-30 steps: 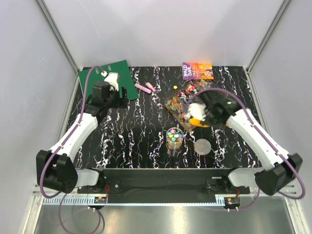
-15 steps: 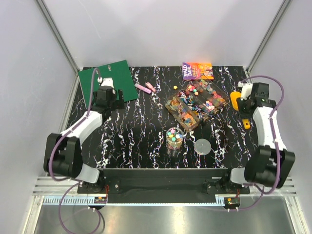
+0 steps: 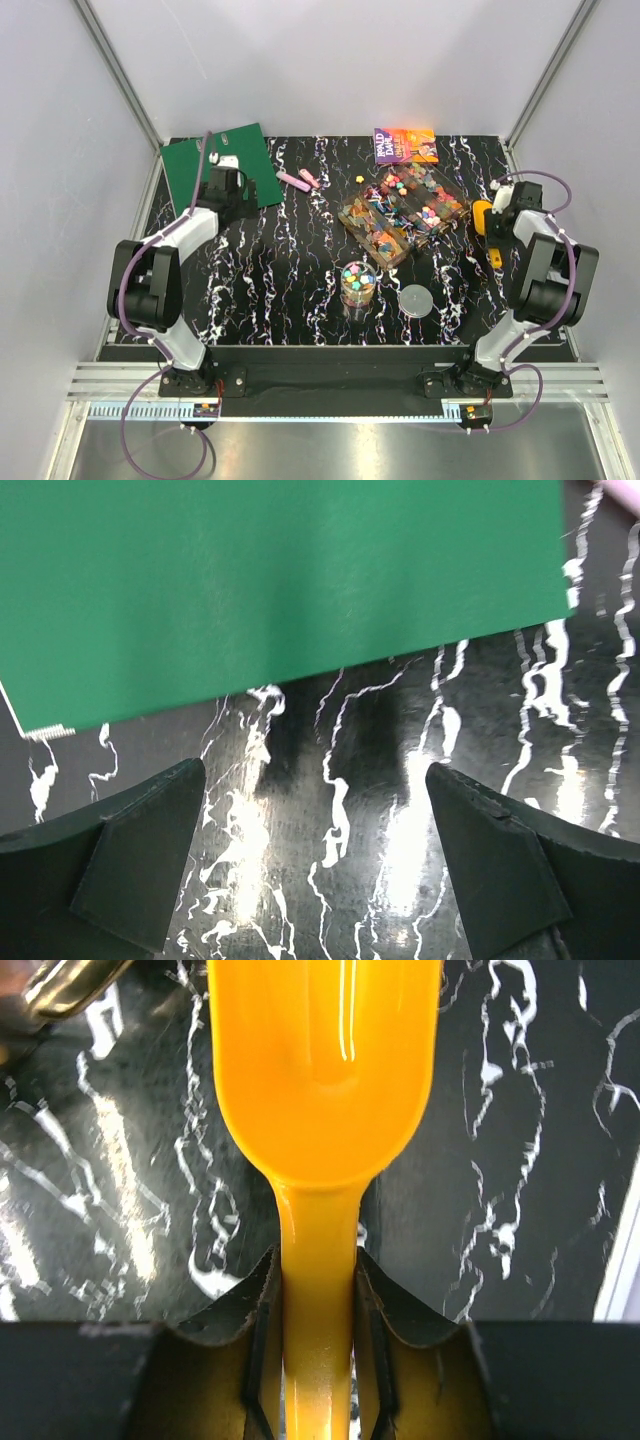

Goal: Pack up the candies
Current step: Place the spatula at the center of the board, then pick up the bottle lid at the center of the board.

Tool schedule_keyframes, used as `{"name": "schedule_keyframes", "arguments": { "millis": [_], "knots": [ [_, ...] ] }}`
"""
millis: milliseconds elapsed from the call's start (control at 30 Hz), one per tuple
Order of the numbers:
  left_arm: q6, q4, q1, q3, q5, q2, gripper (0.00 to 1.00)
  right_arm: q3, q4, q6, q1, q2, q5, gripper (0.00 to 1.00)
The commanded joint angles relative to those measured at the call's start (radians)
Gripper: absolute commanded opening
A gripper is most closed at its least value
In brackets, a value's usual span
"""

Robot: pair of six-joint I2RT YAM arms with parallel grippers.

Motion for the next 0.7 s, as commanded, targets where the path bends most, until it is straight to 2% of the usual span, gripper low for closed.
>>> {"name": "schedule_keyframes", "arguments": {
  "millis": [0, 100, 133, 200, 233, 300, 333, 367, 400, 467, 500, 567, 667],
  "knots": [
    [0.057, -0.023, -0.018, 0.082, 0.017, 0.009, 0.99, 0.036, 0.092, -0.024, -0.007, 0.039, -0.005, 0.35],
    [0.074, -0.023, -0.027, 0.108, 0.004, 0.025, 0.99, 0.045, 0.09, -0.042, -0.008, 0.015, -0.018, 0.45],
    [0.074, -0.023, -0.029, 0.119, 0.003, 0.029, 0.99, 0.05, 0.083, -0.05, -0.008, 0.003, -0.022, 0.55],
    [0.077, -0.027, -0.032, 0.133, 0.003, 0.033, 0.99, 0.069, 0.057, -0.064, -0.007, -0.054, -0.037, 0.59],
    [0.076, -0.037, -0.035, 0.146, 0.0, 0.032, 0.99, 0.088, 0.022, -0.073, -0.007, -0.08, -0.05, 0.66],
    [0.076, -0.046, -0.035, 0.162, 0.01, 0.029, 0.99, 0.109, -0.067, -0.137, -0.007, -0.158, -0.155, 0.68],
    [0.076, -0.058, -0.035, 0.176, 0.024, 0.022, 0.99, 0.129, -0.115, -0.188, -0.007, -0.184, -0.227, 0.73],
    [0.083, -0.063, -0.035, 0.179, 0.035, 0.019, 0.99, 0.131, -0.167, -0.255, -0.007, -0.213, -0.41, 0.76],
    [0.091, -0.067, -0.035, 0.179, 0.061, 0.016, 0.99, 0.125, -0.293, -0.464, -0.005, -0.271, -0.509, 0.78],
    [0.108, -0.072, -0.035, 0.177, 0.092, 0.004, 0.99, 0.058, -0.409, -0.707, 0.009, -0.339, -0.696, 0.8],
    [0.114, -0.074, -0.035, 0.173, 0.11, 0.001, 0.99, 0.025, -0.498, -0.93, 0.03, -0.397, -0.714, 0.8],
    [0.114, -0.075, -0.036, 0.162, 0.139, -0.016, 0.99, -0.071, -0.569, -1.185, 0.107, -0.453, -0.708, 0.83],
    [0.112, -0.077, -0.038, 0.137, 0.165, -0.045, 0.99, -0.138, -0.646, -1.337, 0.187, -0.448, -0.711, 0.84]
  ]
}}
